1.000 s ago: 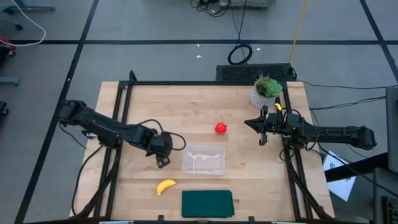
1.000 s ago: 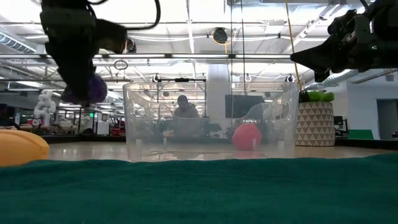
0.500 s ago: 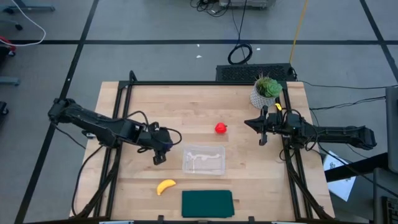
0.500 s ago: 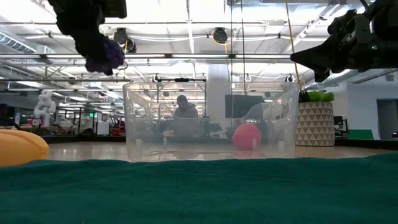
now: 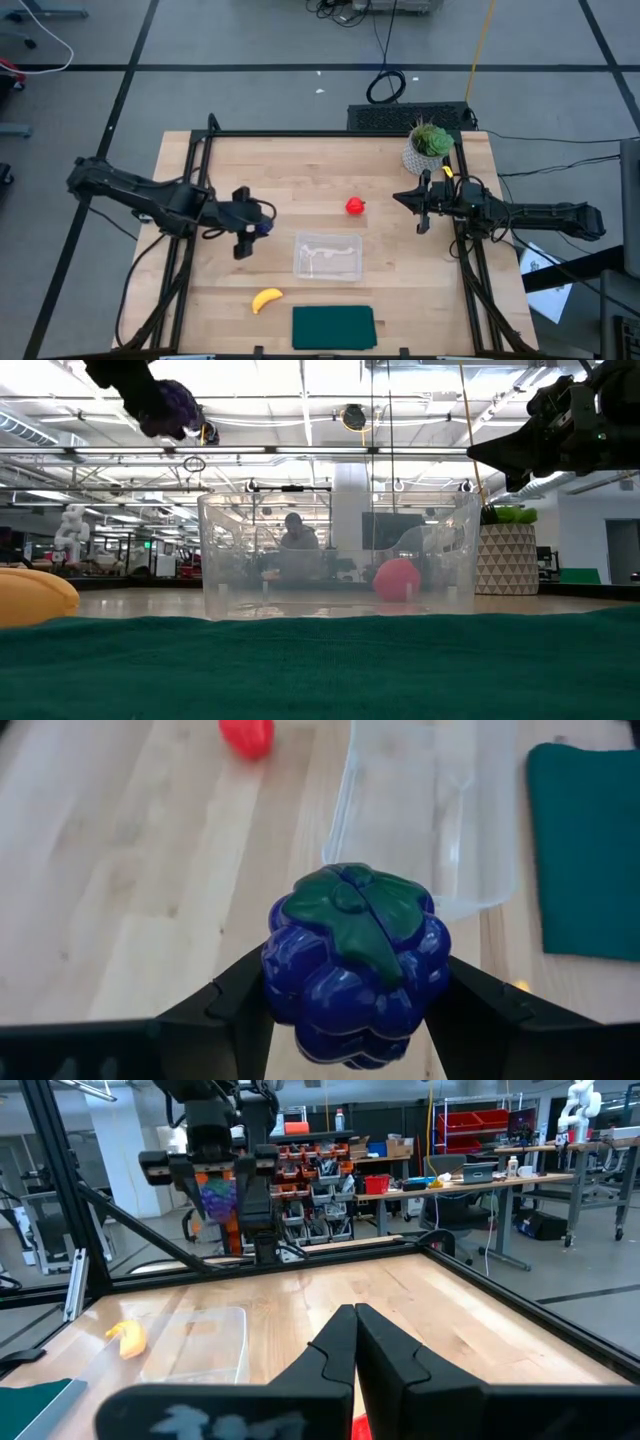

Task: Pick and placing Produce into tupperware
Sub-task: Put the grapes into the transparent bin

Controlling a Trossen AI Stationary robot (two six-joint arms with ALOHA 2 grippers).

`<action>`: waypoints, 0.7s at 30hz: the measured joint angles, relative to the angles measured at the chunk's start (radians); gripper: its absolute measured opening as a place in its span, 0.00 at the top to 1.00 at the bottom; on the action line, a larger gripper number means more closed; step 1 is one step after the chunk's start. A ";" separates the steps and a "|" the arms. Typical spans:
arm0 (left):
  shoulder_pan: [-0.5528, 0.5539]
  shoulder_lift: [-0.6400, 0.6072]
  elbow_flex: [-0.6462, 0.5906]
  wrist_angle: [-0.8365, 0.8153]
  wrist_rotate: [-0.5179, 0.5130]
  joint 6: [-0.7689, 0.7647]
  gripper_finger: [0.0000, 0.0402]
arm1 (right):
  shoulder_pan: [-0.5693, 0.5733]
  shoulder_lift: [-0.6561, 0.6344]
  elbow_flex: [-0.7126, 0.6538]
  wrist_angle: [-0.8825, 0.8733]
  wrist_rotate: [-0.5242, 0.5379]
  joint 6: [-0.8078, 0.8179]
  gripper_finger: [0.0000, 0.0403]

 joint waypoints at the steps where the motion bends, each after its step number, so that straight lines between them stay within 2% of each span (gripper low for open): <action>1: 0.000 -0.012 0.000 0.004 -0.001 0.022 0.48 | 0.000 0.000 0.000 0.000 0.000 0.000 1.00; 11: 0.000 -0.140 0.000 0.189 0.003 0.254 0.48 | 0.000 0.000 0.000 0.000 0.000 0.000 1.00; 21: 0.001 -0.223 0.000 0.215 0.056 0.315 0.48 | 0.000 0.000 0.000 0.000 0.000 0.000 1.00</action>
